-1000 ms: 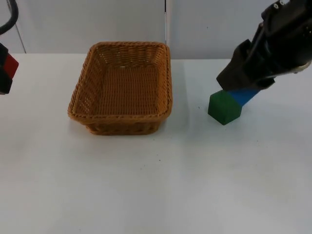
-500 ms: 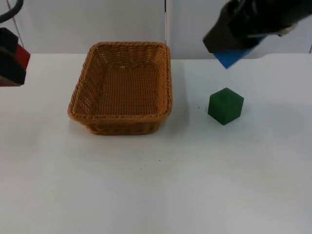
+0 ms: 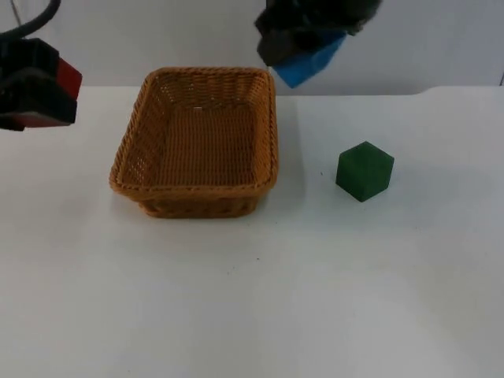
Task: Pick up one cube with each hand and place exactly two cubes into the same basket, leaving the remaining cube outside.
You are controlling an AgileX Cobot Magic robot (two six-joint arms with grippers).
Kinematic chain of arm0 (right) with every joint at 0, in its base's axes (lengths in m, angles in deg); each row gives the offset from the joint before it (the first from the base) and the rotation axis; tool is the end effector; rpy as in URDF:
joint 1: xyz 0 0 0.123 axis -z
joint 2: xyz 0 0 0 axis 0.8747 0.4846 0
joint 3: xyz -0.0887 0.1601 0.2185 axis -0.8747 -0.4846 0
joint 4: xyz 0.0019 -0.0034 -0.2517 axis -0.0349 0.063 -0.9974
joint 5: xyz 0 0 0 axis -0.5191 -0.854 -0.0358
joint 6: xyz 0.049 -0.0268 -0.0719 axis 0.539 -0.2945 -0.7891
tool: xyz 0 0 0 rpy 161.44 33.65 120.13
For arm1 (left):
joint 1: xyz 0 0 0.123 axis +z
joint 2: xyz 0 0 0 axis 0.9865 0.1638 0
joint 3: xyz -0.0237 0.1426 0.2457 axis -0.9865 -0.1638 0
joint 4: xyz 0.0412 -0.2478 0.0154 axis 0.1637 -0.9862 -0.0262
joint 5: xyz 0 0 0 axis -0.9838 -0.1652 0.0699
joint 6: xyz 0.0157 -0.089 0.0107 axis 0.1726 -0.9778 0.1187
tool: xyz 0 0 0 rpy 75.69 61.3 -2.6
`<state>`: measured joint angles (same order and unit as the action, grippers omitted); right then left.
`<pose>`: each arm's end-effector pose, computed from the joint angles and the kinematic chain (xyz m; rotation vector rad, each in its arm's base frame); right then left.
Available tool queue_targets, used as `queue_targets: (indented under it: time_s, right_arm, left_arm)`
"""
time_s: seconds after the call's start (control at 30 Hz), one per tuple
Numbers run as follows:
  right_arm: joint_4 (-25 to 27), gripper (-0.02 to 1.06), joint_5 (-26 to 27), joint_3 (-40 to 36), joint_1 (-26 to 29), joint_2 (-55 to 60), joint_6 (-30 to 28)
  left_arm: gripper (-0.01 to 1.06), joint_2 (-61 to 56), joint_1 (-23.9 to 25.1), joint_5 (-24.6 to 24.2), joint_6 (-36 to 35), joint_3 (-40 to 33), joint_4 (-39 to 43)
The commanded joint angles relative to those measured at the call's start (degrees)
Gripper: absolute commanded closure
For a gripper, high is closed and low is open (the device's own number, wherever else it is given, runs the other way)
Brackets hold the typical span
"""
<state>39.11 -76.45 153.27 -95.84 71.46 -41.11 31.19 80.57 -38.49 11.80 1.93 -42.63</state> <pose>0.3731 0.2699 0.2677 -0.9826 2.1984 0.3038 0.2818 -0.0333 0.2315 0.1851 2.4463 -0.4536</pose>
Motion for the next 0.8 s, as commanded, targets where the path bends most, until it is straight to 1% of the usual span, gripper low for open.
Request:
queue_targets:
  time_s: [0.0, 0.03, 0.13, 0.17, 0.2, 0.33, 0.37, 0.4, 0.5, 0.63, 0.73, 0.77]
  right_arm:
    - [-0.16, 1.05, -3.01, 8.44, 0.28, 6.07, 0.24]
    - [-0.16, 1.05, -3.01, 8.44, 0.28, 6.07, 0.24]
    - [-0.16, 1.05, -3.58, 15.57, 1.14, 11.59, 0.24]
    - [-0.16, 1.05, -3.79, 17.89, 1.35, 13.82, 0.24]
    - [-0.16, 1.05, -3.79, 17.89, 1.35, 13.82, 0.24]
    - [-0.14, 1.05, -6.18, 26.11, 1.64, 20.31, 0.24]
    - [-0.14, 1.05, -6.48, 28.05, 1.64, 21.58, 0.24]
    - [-0.14, 1.05, -6.48, 28.05, 1.64, 21.58, 0.24]
    - [-0.18, 1.05, -6.58, 33.25, 1.64, 26.03, 0.24]
    - [-0.18, 1.05, -5.47, 36.27, 2.23, 28.95, 0.24]
    - [-0.06, 1.05, -2.73, 38.44, 2.91, 31.14, 0.24]
    - [-0.06, 1.05, -2.73, 38.44, 2.91, 31.14, 0.24]
  left_arm:
    - [1.05, 2.29, -0.04, 1.17, 7.11, 0.14, -7.06]
    - [1.05, 2.29, -0.04, 1.17, 7.11, 0.14, -7.06]
    - [1.05, 5.05, -0.04, 1.85, 12.51, 0.6, -12.42]
    - [1.05, 6.08, -0.04, 1.85, 13.16, 1.48, -12.85]
    - [1.05, 6.08, -0.04, 1.85, 13.16, 1.48, -12.85]
    - [1.05, 10.42, -2.26, 1.16, 13.21, 6.76, -12.59]
    - [1.05, 11.46, -3.12, 1.16, 13.71, 8.34, -12.59]
    - [1.05, 11.46, -3.12, 1.16, 13.71, 8.34, -12.59]
    - [1.05, 15.94, -5.62, 1.16, 14.63, 13.01, -12.31]
    - [1.05, 19.43, -7.02, 1.75, 16.72, 15.49, -12.31]
    - [1.05, 22.13, -8.65, 4.7, 20.71, 16.12, -12.4]
    - [1.05, 22.13, -8.65, 4.7, 20.71, 16.12, -12.4]
